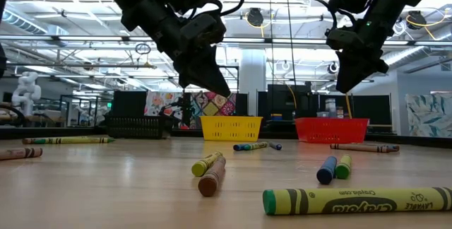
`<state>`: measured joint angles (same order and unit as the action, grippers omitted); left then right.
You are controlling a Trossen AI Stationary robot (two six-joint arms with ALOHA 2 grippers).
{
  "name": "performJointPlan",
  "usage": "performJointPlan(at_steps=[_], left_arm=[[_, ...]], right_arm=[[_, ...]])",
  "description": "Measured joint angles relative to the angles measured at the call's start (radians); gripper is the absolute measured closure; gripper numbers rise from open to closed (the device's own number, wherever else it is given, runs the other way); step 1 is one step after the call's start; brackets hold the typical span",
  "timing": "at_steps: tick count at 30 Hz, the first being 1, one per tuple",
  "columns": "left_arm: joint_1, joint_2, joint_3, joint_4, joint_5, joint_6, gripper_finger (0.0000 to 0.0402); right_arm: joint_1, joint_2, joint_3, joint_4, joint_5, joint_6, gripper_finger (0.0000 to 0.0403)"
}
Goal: Sort crayons
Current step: Put the brown crayon into the yellow bin
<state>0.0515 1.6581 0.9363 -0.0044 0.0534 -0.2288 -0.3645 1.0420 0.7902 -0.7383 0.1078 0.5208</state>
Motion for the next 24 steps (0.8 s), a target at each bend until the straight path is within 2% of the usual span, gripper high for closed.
performJointPlan(at_steps=[4, 9, 12, 18, 21, 24], left_arm=[[-0.001, 0.000, 0.000, 0.000, 0.026, 0.001, 0.0362], [-0.013, 0.000, 0.000, 0.030, 0.172, 0.049, 0.0362], [-0.036, 0.000, 0.000, 0.107, 0.235, 0.054, 0.0362], [-0.064, -0.010, 0.001, 0.398, 0.483, 0.049, 0.0362], [-0.074, -0.010, 0.001, 0.502, 0.502, 0.000, 0.0362], [-0.074, -0.010, 0.001, 0.523, 0.502, -0.040, 0.0362]], right_arm=[[0.000, 0.000, 0.000, 0.000, 0.000, 0.017, 0.0321], [0.000, 0.000, 0.000, 0.000, 0.000, 0.037, 0.0321], [0.000, 0.000, 0.000, 0.000, 0.000, 0.040, 0.0321], [0.000, 0.000, 0.000, 0.001, 0.000, 0.038, 0.0321], [0.000, 0.000, 0.000, 0.001, 0.000, 0.037, 0.0321], [0.000, 0.000, 0.000, 0.001, 0.000, 0.024, 0.0321]])
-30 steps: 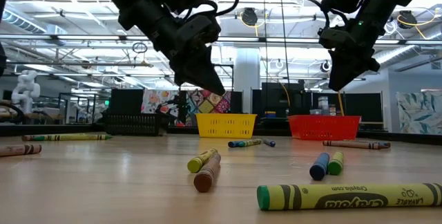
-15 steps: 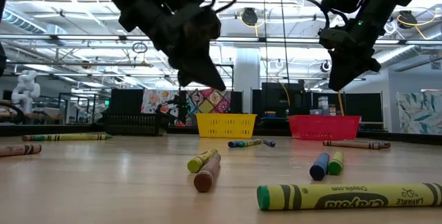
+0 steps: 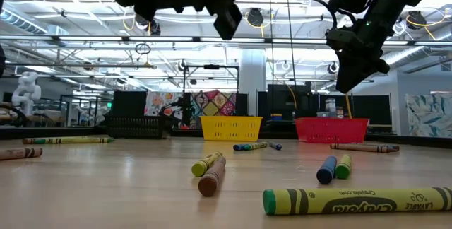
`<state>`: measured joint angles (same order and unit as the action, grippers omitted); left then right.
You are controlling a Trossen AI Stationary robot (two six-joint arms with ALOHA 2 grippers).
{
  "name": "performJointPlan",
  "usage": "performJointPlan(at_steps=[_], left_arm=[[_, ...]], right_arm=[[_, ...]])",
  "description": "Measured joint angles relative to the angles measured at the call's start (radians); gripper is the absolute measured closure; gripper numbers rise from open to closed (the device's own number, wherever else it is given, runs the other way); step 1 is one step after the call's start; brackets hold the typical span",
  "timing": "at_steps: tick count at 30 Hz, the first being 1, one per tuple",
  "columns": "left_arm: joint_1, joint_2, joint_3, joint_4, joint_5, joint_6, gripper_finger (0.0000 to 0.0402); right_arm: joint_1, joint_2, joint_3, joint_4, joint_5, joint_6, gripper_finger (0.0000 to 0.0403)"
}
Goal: Sort crayons
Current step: Put the brown crayon into the yellow bin
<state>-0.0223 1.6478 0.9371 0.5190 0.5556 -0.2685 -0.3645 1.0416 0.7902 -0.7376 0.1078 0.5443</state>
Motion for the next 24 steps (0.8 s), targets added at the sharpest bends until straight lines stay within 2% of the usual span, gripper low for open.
performJointPlan(at_steps=[7, 12, 24], left_arm=[[-0.014, 0.001, 0.000, 0.019, 0.015, 0.007, 0.0362], [-0.035, 0.001, 0.000, 0.112, -0.125, 0.022, 0.0362], [-0.096, 0.002, 0.013, 0.127, -0.149, 0.012, 0.0364]], right_arm=[[0.000, 0.000, 0.000, 0.000, 0.000, -0.009, 0.0321], [0.000, 0.000, 0.000, 0.000, 0.000, -0.007, 0.0321], [0.000, 0.000, 0.000, 0.000, 0.000, 0.012, 0.0321]])
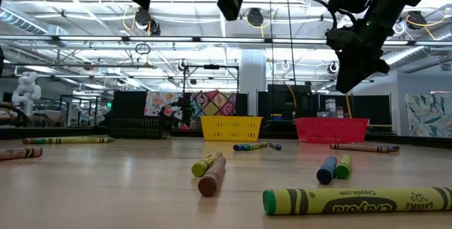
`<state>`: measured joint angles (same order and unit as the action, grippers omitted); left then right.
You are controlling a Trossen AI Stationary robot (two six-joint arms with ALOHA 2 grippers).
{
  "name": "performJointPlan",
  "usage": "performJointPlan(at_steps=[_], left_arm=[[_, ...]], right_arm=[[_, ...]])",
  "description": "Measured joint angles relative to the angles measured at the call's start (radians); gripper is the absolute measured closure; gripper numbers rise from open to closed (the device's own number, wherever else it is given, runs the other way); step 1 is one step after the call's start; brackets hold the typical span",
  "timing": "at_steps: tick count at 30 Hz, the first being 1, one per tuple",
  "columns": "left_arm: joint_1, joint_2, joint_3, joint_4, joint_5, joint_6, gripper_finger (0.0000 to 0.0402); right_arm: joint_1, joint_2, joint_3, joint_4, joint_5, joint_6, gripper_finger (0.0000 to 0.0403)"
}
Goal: Sort crayons
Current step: Put the brown crayon into the yellow bin
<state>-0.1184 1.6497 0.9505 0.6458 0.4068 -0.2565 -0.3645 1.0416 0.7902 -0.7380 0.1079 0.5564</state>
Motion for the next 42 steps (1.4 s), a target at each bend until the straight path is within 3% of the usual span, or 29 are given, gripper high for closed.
performJointPlan(at_steps=[9, 13, 16, 19, 21, 25, 31, 42], left_arm=[[-0.015, 0.000, 0.035, -0.007, 0.005, 0.008, 0.0283], [-0.015, 0.000, 0.035, -0.087, -0.015, 0.003, 0.0268], [-0.016, 0.000, 0.036, -0.213, -0.147, 0.003, 0.0269], [-0.008, 0.000, 0.036, -0.357, -0.357, 0.003, 0.0270], [0.005, 0.000, 0.036, -0.435, -0.429, 0.003, 0.0270], [0.019, 0.000, 0.036, -0.524, -0.448, -0.002, 0.0270], [0.030, 0.000, 0.036, -0.660, -0.628, -0.076, 0.0270], [0.031, 0.123, 0.036, -0.596, -0.647, -0.079, 0.0270]], right_arm=[[0.000, 0.000, 0.000, -0.001, 0.000, 0.008, 0.0321], [0.000, 0.000, 0.000, -0.014, -0.003, 0.008, 0.0321], [0.000, 0.000, 0.000, -0.038, -0.004, 0.007, 0.0321], [0.000, 0.000, 0.000, -0.065, -0.004, 0.007, 0.0321], [0.000, 0.000, 0.000, -0.080, -0.004, 0.006, 0.0321], [0.000, 0.000, 0.000, -0.098, -0.004, 0.005, 0.0321], [0.000, 0.000, 0.000, -0.105, -0.003, 0.004, 0.0321], [0.000, 0.000, 0.000, -0.105, 0.002, 0.000, 0.0321]])
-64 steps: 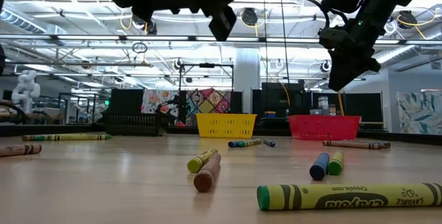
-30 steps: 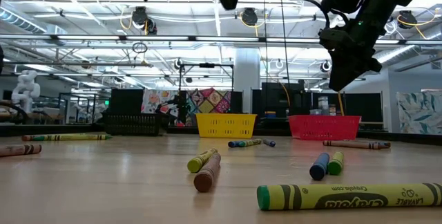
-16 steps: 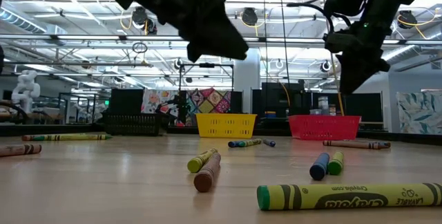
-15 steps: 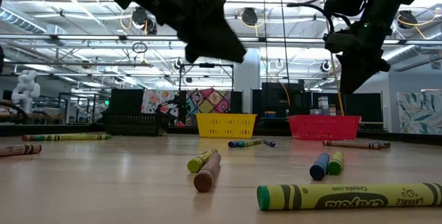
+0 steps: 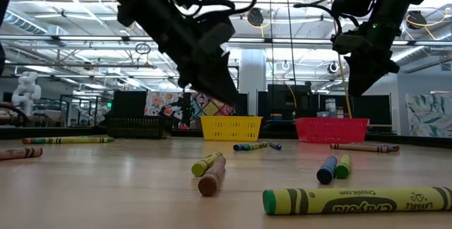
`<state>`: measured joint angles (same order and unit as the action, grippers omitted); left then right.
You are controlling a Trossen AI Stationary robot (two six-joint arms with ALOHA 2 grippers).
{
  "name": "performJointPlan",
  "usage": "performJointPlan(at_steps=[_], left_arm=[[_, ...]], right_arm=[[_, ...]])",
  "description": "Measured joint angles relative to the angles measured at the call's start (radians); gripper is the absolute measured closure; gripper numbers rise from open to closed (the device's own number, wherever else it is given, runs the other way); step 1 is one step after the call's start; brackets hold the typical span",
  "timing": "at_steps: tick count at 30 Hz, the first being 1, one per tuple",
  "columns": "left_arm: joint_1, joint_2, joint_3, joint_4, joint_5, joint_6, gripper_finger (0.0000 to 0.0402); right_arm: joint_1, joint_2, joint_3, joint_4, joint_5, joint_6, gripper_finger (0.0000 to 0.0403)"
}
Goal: Sort crayons
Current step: Put the brown crayon into the yellow bin
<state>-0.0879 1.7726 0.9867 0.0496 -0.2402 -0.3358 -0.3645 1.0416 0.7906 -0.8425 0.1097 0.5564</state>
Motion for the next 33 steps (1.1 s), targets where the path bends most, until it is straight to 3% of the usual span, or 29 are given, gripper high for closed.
performJointPlan(at_steps=[14, 22, 25, 33], left_arm=[[-0.005, 0.070, 0.000, -0.025, -0.001, -0.033, 0.0270], [-0.003, -0.086, -0.001, -0.557, -0.141, -0.063, 0.0270], [-0.003, -0.139, -0.001, -0.719, -0.146, -0.078, 0.0270], [-0.003, -0.193, -0.030, -0.885, -0.114, -0.078, 0.0270]], right_arm=[[0.000, 0.000, 0.000, -0.001, -0.001, 0.006, 0.0321], [0.000, 0.000, 0.000, -0.008, -0.001, -0.004, 0.0321], [0.000, 0.000, 0.000, -0.003, -0.001, -0.015, 0.0321], [0.000, 0.000, 0.000, -0.006, -0.002, -0.018, 0.0321]])
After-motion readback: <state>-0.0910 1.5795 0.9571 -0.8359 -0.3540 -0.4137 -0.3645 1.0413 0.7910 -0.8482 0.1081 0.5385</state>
